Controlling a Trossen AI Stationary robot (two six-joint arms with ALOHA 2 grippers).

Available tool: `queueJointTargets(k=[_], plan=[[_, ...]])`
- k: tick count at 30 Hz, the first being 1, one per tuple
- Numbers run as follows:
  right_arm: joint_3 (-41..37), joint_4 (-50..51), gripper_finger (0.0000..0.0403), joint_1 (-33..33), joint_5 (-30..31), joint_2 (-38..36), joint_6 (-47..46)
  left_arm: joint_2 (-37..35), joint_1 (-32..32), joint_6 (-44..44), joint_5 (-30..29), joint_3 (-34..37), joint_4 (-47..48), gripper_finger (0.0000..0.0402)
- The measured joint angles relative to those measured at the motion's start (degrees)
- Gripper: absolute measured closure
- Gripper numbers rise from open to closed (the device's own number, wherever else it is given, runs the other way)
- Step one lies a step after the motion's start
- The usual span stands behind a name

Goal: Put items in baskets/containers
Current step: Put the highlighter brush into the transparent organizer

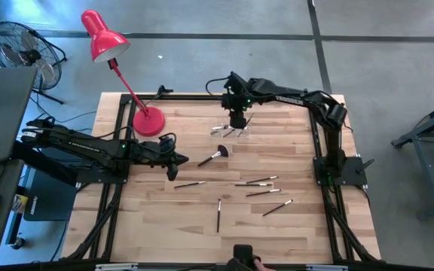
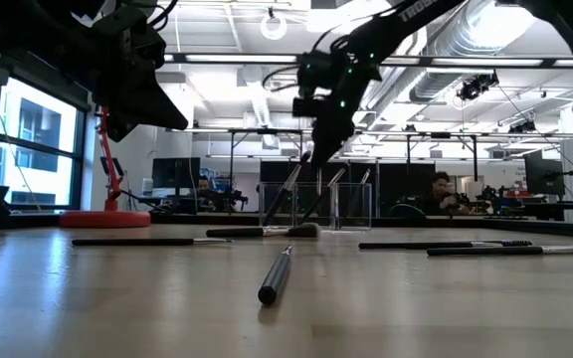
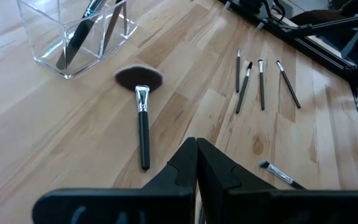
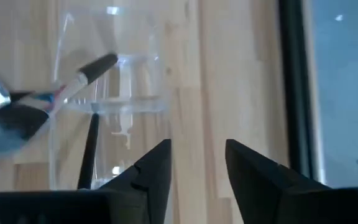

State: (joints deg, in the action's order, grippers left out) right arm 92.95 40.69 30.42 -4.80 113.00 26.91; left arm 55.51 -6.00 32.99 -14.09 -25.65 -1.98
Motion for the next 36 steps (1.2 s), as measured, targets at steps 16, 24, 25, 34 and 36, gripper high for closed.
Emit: queueJointTargets(k=[16, 24, 25, 34, 36], plan=[[-13.61, 6.59, 0.0293, 0.4, -2.06, -21.98, -19.15, 0.0, 0.0, 0.29, -0.54, 0.0, -0.13, 0.0386], [-42.19, -6.28, 0.0397, -8.12, 0.34, -49.39, -39.9, 0.0, 0.02, 0.29, -4.04, 0.0, -0.41, 0.0321], [-44.85, -7.57, 0.0393, -10.11, 2.07, -52.32, -43.3, 0.04, 0.02, 0.27, -5.01, 0.0, -0.53, 0.0311], [-59.34, -14.18, 0.04, -26.13, 11.57, -62.91, -62.18, 7.18, 1.08, -9.65, -5.69, -8.6, 6.37, 0.027], [-61.01, -14.64, 0.0397, -28.03, 12.6, -62.46, -64.33, 10.86, 2.66, -10.65, -3.23, -11.75, 8.27, 0.027]])
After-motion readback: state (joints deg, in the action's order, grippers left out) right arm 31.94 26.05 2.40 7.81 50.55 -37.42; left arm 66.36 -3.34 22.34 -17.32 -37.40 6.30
